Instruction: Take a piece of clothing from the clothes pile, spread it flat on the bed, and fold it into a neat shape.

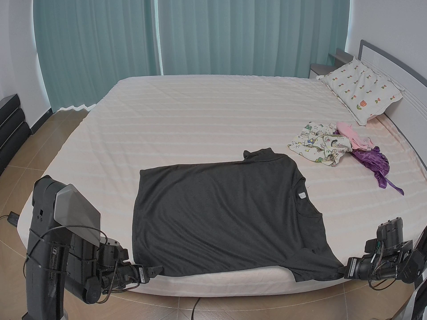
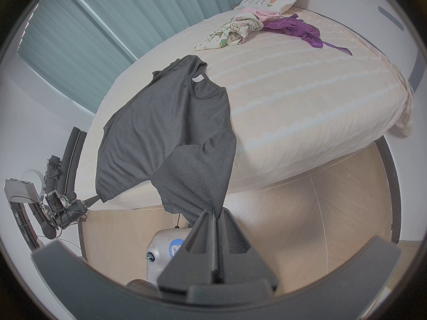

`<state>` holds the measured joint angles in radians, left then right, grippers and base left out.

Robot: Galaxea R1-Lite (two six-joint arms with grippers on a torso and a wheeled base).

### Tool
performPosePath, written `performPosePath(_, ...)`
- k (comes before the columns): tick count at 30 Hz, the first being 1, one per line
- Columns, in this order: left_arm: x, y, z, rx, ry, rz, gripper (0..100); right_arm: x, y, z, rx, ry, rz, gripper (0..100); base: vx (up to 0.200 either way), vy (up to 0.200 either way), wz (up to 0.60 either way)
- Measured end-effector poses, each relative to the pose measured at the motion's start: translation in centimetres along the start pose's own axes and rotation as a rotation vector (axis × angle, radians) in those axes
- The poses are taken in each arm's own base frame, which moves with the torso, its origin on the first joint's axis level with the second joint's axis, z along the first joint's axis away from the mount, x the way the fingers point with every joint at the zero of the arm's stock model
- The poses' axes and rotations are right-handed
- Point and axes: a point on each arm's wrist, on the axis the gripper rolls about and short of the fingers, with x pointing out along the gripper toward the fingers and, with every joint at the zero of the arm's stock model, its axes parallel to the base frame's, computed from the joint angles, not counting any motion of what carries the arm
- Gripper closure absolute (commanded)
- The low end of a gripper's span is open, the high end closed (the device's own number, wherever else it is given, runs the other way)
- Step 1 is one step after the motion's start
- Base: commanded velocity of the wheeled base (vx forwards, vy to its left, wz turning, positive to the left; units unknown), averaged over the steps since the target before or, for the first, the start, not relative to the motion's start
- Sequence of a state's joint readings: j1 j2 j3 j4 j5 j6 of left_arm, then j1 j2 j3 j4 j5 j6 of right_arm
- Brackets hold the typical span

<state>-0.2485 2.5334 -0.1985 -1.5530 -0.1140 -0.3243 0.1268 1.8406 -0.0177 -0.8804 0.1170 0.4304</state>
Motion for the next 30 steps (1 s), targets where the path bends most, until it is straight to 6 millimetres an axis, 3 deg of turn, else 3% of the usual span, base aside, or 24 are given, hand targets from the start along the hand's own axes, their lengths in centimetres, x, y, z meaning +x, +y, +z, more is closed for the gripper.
performPosePath(6,0.0,0.1,-0.1,-0.003,0.004,0.002,0,0.0,0.0,0.0,0.001,-0.002,0.002,100,0.0,0.0,0.0)
performPosePath(7,0.1,0.1,-0.1,-0.003,0.003,0.002,100,0.0,0.0,0.0,0.001,-0.001,0.003,100,0.0,0.0,0.0)
performPosePath(20,-0.7,0.2,-0.6,-0.013,0.033,0.016,100,0.0,0.0,0.0,0.006,0.004,0.005,100,0.0,0.0,0.0)
performPosePath(30,-4.2,0.2,-0.4,-0.075,0.04,0.025,100,-0.1,-0.2,-0.2,0.013,0.026,-0.01,100,0.0,0.0,0.0)
